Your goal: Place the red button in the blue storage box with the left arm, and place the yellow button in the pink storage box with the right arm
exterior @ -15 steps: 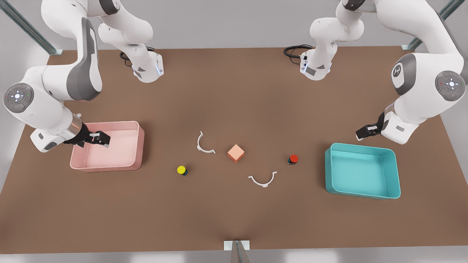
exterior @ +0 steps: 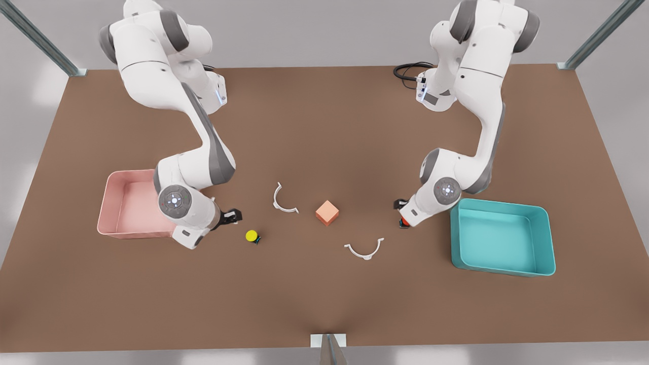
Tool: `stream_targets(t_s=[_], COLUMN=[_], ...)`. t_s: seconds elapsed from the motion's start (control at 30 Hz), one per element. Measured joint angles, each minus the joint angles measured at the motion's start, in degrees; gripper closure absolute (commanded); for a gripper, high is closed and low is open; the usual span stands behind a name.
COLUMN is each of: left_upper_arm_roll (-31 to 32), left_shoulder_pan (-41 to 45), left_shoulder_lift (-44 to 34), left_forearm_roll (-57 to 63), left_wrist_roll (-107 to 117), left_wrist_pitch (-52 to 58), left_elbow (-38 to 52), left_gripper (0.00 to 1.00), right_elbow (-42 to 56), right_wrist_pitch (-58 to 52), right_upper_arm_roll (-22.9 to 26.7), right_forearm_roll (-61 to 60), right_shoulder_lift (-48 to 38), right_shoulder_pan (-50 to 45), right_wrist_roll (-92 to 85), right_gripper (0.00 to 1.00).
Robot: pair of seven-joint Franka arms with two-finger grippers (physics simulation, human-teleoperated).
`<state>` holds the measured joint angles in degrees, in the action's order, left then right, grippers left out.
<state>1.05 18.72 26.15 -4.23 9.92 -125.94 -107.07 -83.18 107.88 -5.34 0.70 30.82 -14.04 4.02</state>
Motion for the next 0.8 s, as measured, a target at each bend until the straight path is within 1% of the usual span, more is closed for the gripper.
stream_targets(t_s=[0.13,0.23,0.27,0.3,0.37,0.4,0.5,0.57,0.7,0.8], left_upper_arm_roll=[0.01,0.01,0.01,0.01,0.01,0.01,0.01,0.00,-0.04,-0.21], left_shoulder_pan=[-0.09,-0.21,-0.22,-0.26,-0.34,-0.36,-0.43,-0.44,-0.71,-2.97], left_shoulder_lift=[3.96,6.69,7.46,7.90,8.24,8.28,8.28,8.27,7.56,2.46], left_forearm_roll=[-0.82,-1.06,-1.11,-1.15,-1.06,-1.04,-1.09,-1.03,-0.96,-0.92], left_wrist_roll=[-0.90,-1.45,-1.60,-1.75,-1.94,-2.03,-2.36,-2.46,-2.60,-3.00], left_wrist_pitch=[-8.84,-12.79,-13.72,-14.51,-15.74,-16.23,-17.25,-17.70,-18.11,-16.17], left_elbow=[-1.80,-2.04,-2.13,-2.17,-2.13,-2.12,-2.12,-2.06,-1.70,-1.60], left_gripper=[0.00,0.00,0.00,0.09,0.31,0.33,0.44,0.48,0.49,0.49], right_elbow=[-1.56,-2.91,-4.75,-6.33,-8.55,-9.79,-11.98,-11.63,-11.45,-11.63], right_wrist_pitch=[6.42,10.25,11.65,13.01,15.85,17.22,22.01,24.91,29.72,31.75], right_upper_arm_roll=[-0.02,-0.11,-0.21,-0.30,-0.39,-0.46,-1.06,-1.14,-1.16,-1.16], right_forearm_roll=[0.10,0.12,0.11,0.10,0.09,0.09,0.12,0.14,0.09,0.02], right_shoulder_lift=[4.69,6.99,7.22,7.36,7.56,7.67,7.88,8.96,10.88,11.42], right_shoulder_pan=[-2.13,-2.34,-2.19,-1.99,-1.51,-1.57,-1.39,-1.33,-1.22,-0.99], right_wrist_roll=[0.12,0.14,0.13,0.12,0.08,0.04,-0.08,-0.23,-0.66,-1.00], right_gripper=[0.00,0.00,0.00,0.00,0.00,0.00,0.00,0.00,0.00,0.00])
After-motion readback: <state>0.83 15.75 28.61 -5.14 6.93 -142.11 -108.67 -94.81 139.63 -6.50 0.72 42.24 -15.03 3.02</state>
